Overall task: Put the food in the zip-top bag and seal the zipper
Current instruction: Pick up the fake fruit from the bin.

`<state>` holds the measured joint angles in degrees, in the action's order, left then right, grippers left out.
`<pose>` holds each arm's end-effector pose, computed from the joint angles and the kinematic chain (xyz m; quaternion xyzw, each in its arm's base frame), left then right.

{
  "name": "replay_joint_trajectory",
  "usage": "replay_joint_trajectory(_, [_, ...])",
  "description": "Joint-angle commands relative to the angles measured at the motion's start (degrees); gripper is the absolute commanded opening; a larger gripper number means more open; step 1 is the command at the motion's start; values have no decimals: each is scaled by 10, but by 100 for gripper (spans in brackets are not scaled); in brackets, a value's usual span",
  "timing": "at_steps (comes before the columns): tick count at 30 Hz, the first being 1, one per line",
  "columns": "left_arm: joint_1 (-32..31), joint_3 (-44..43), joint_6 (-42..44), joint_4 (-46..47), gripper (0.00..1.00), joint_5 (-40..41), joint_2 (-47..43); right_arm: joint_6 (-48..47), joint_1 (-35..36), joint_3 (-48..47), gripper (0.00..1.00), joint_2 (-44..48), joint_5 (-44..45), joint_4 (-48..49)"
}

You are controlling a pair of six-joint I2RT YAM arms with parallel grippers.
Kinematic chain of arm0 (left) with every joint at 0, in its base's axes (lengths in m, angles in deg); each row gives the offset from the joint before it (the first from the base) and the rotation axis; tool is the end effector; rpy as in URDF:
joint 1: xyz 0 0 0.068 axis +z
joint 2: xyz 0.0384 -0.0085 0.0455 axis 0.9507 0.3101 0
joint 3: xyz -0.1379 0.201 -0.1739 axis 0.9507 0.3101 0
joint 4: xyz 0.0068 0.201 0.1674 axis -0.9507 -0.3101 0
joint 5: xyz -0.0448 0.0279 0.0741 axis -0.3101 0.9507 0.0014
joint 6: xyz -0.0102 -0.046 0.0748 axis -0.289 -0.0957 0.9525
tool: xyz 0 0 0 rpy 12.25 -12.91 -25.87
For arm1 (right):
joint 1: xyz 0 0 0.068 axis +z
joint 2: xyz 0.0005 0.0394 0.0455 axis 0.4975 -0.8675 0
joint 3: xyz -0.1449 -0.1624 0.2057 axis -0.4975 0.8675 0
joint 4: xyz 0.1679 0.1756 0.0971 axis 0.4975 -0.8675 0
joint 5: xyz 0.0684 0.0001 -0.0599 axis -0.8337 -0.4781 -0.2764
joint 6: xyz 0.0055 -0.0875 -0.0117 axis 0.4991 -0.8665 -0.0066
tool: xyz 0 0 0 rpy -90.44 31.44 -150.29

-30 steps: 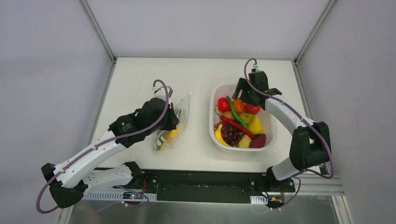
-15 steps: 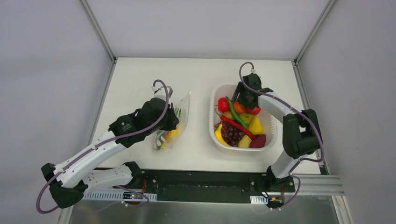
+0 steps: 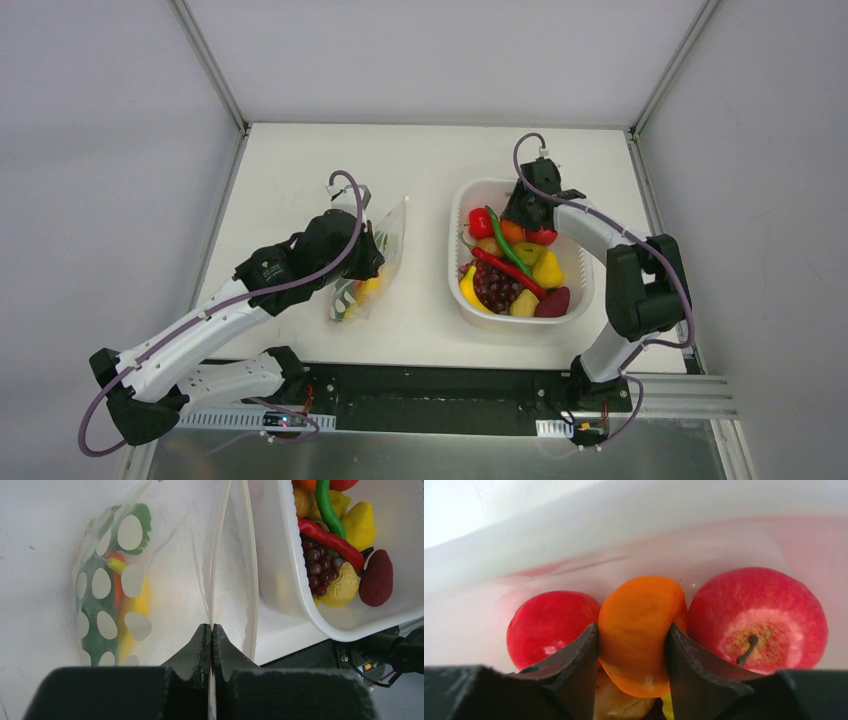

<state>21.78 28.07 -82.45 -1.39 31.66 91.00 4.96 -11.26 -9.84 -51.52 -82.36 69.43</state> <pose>0.1540 -0.1552 0.3578 0.0542 0.8624 -0.2554 0.4338 0.3789 0.1168 0.2110 0.0380 0.9255 0.0687 0.3705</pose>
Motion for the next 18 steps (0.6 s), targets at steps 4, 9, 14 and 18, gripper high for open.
replay_joint_trajectory(4, [5, -9, 3, 10, 0, -2, 1, -10, -2, 11, 23, 80, -16, 3])
replay_joint_trajectory(9, [4, -9, 3, 8, 0, -1, 1, -10, -3, 24, 20, 115, -19, 13])
replay_joint_trajectory(14, [5, -9, 4, 10, 0, -4, 2, -2, -3, 44, 21, 166, 16, 17])
replay_joint_trajectory(18, [4, -13, 5, 5, 0, 0, 3, 8, -3, 74, 21, 227, 17, 41])
